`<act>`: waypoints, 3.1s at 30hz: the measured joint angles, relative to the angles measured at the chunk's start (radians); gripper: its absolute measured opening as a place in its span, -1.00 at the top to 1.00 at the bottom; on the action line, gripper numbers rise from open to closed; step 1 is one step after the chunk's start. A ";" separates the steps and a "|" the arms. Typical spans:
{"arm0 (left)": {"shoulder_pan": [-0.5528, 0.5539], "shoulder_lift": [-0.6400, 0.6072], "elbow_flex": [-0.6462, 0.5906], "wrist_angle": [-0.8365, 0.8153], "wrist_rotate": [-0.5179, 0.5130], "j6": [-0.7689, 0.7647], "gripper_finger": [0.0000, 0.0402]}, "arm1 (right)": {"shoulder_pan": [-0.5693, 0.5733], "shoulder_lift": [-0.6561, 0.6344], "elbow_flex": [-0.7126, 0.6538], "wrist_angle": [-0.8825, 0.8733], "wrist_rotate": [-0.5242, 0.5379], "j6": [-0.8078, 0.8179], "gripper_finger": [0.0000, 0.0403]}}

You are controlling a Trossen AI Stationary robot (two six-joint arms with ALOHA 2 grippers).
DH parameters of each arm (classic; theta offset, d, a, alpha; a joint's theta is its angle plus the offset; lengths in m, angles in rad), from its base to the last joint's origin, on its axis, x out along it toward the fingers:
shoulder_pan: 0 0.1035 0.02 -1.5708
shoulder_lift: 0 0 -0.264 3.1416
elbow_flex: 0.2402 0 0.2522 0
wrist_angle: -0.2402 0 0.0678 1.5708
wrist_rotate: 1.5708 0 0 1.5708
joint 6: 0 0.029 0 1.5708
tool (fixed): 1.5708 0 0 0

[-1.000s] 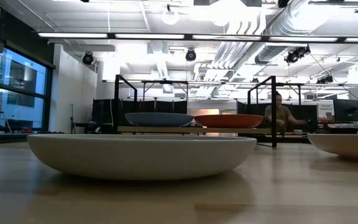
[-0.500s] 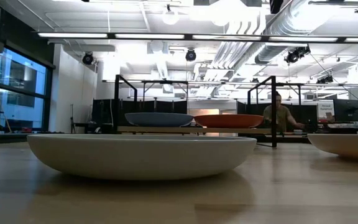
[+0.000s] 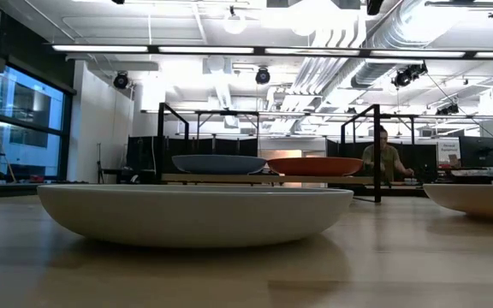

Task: Place and stack plates onto a shelf
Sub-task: Stack the black plate on the blue plate on the shelf

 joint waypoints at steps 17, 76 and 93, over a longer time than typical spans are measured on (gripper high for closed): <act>0.000 0.020 0.000 0.001 0.000 0.001 0.44 | 0.000 0.000 0.000 0.003 -0.004 -0.002 1.00; -0.214 0.083 -0.001 -0.186 0.294 -0.289 0.44 | 0.000 0.000 0.000 0.001 -0.011 0.001 1.00; -0.823 0.423 -0.002 -0.730 0.018 -0.338 0.44 | 0.000 0.000 0.000 -0.020 -0.010 0.019 1.00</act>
